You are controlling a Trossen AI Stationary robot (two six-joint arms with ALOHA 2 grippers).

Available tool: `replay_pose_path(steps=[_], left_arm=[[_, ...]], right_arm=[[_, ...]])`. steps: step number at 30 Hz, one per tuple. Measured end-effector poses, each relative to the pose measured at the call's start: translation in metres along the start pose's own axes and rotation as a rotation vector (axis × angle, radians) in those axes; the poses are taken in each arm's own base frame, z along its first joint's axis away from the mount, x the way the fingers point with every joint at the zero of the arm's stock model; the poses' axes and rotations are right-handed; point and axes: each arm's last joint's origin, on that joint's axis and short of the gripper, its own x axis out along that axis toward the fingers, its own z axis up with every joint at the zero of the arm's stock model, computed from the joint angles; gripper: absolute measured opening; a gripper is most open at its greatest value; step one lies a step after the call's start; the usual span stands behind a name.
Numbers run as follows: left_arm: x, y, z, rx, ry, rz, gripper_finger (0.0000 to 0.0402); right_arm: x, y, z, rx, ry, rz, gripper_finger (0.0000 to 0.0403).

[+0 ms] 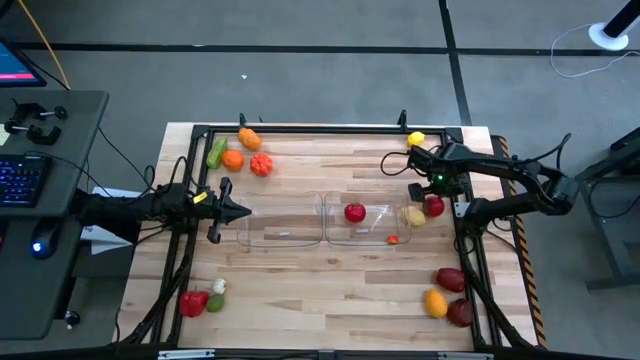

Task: Sort produce into baskets
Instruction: Put the red tomato into the right transparent bin

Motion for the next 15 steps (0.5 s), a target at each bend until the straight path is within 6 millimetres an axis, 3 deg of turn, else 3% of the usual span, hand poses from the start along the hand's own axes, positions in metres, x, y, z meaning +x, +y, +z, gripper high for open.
replay_pose_path(steps=[7, 15], left_arm=[[0.0000, 0.0000, 0.0000, 0.000, 0.000, 0.000, 0.0000], [0.0000, 0.0000, -0.0001, 0.000, 0.000, 0.000, 0.0000]], right_arm=[[-0.0004, 0.0029, -0.0028, -0.031, 0.094, 0.098, 0.0383], [-0.0005, 0.0027, -0.0024, -0.020, 0.086, 0.090, 0.0382]])
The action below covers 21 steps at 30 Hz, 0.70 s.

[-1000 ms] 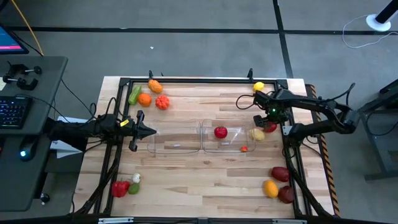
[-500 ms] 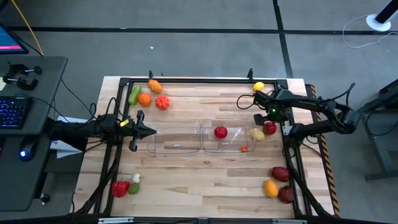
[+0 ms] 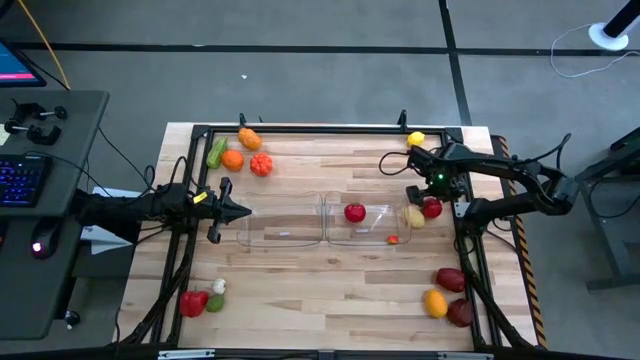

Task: Sort produce into baskets
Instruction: Put the red tomato into the right transparent bin

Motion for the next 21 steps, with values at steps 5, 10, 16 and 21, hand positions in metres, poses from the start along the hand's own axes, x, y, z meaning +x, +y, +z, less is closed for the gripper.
replay_pose_path(steps=[5, 10, 16, 21], left_arm=[[0.0000, 0.0000, 0.0000, 0.000, 0.000, 0.000, 0.0000], [0.0000, 0.0000, 0.0001, 0.000, 0.000, 0.000, 0.0000], [0.0000, 0.0000, 0.0000, 0.000, 0.000, 0.000, 0.0000], [0.0000, 0.0000, 0.0001, 0.000, 0.000, 0.000, 0.0000]], right_arm=[[0.0001, 0.0003, -0.0005, 0.000, 0.014, 0.012, 0.0371], [0.0003, -0.0014, -0.0009, 0.027, -0.006, -0.029, 0.0336], [0.0004, -0.0021, -0.0015, 0.023, -0.002, -0.038, 0.0310], [0.0006, 0.0002, -0.0038, 0.010, 0.031, -0.007, 0.0309]])
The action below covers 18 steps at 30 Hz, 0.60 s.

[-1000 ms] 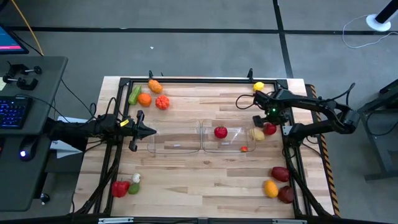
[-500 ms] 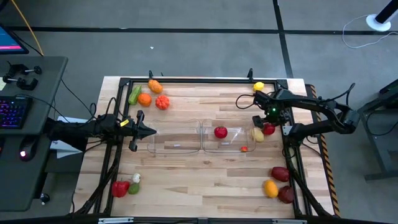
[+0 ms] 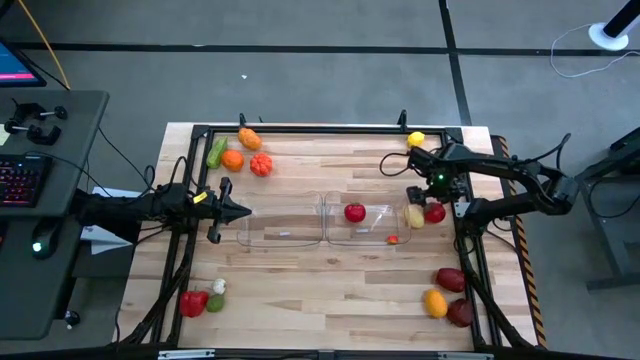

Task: Sort produce into baskets
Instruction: Put the red tomato into the right transparent bin

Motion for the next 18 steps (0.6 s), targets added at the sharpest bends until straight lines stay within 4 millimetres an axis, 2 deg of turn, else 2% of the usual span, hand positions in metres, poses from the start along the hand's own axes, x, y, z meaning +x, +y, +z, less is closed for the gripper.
replay_pose_path(steps=[18], left_arm=[[0.000, 0.000, 0.000, 0.000, 0.000, 0.000, 0.0000]], right_arm=[[0.004, 0.019, -0.024, -0.163, 0.012, -0.022, 0.0309]])
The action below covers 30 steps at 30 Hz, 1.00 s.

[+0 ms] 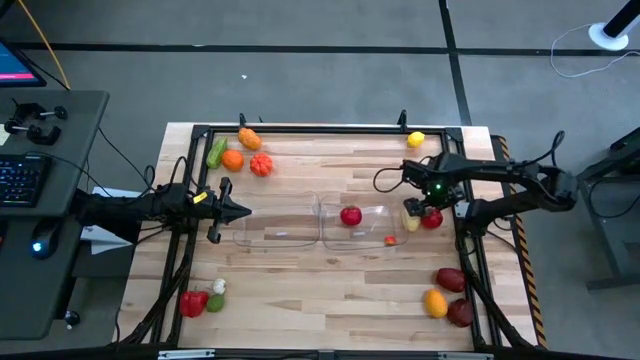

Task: Sort produce into baskets
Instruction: Put the red tomato into the right transparent bin

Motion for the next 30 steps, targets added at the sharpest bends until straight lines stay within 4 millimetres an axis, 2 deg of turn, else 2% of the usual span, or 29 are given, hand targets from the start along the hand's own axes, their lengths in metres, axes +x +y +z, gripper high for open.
replay_pose_path(steps=[10, 13, 16, 20, 26, 30], left_arm=[[0.000, 0.000, 0.000, 0.000, 0.000, 0.000, 0.0000], [0.000, 0.000, 0.000, 0.000, 0.000, 0.000, 0.0000], [0.000, 0.000, 0.000, 0.000, 0.000, 0.000, 0.0000], [0.000, 0.000, 0.000, 0.000, 0.001, 0.000, 0.0000], [0.000, 0.000, 0.000, 0.000, 0.001, 0.000, 0.0000], [0.000, 0.000, 0.000, 0.000, 0.000, 0.000, 0.0000]], right_arm=[[0.002, 0.010, -0.012, -0.017, 0.003, -0.014, 0.0308], [0.003, 0.012, -0.015, -0.028, -0.001, -0.022, 0.0297], [0.003, 0.012, -0.018, -0.019, 0.009, -0.042, 0.0263], [-0.002, 0.012, -0.022, -0.041, 0.011, -0.059, 0.0195], [-0.040, 0.011, -0.026, -0.065, -0.128, -0.082, 0.0102], [-0.063, 0.009, -0.030, -0.076, -0.190, -0.034, 0.0064]])
